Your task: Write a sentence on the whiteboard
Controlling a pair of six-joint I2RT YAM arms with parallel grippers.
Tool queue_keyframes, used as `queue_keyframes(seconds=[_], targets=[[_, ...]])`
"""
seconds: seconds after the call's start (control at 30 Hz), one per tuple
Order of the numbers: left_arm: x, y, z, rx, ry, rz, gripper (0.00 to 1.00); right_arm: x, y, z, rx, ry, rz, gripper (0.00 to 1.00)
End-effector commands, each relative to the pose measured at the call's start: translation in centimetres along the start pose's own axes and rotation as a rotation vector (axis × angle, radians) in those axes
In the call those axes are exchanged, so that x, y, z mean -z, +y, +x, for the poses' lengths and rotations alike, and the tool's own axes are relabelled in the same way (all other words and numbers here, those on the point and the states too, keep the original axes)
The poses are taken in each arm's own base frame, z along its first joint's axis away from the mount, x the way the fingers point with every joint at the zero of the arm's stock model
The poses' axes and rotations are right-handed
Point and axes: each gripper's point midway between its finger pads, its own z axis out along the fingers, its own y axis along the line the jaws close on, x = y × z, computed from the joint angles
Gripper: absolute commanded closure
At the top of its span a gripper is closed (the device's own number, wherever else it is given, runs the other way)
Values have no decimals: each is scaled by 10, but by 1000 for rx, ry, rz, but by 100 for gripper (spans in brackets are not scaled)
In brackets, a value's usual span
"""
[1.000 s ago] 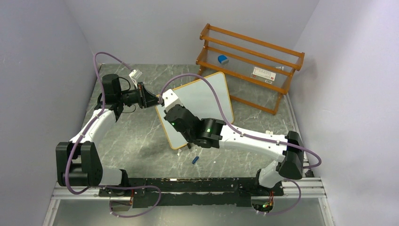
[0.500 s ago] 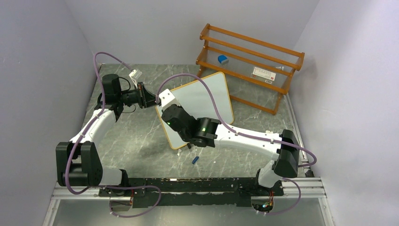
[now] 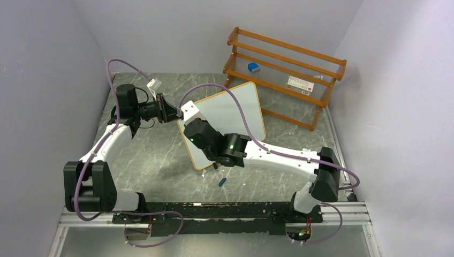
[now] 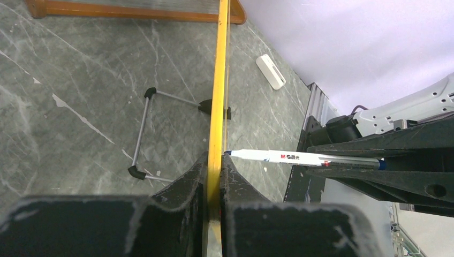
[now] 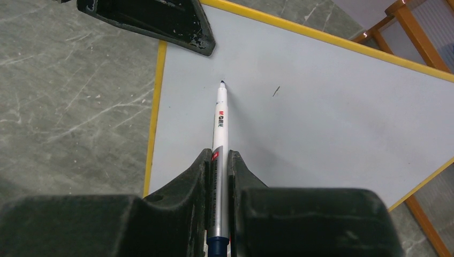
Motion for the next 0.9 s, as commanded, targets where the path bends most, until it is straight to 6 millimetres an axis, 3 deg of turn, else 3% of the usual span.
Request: queue_keyframes(seconds=[0.0, 0.87], targets=[[-2, -7, 2, 4, 9, 27, 95, -4, -4, -10, -32, -23, 32, 100], [-4, -9, 4, 3, 14, 37, 95, -13, 2, -10, -36, -31, 21, 100]])
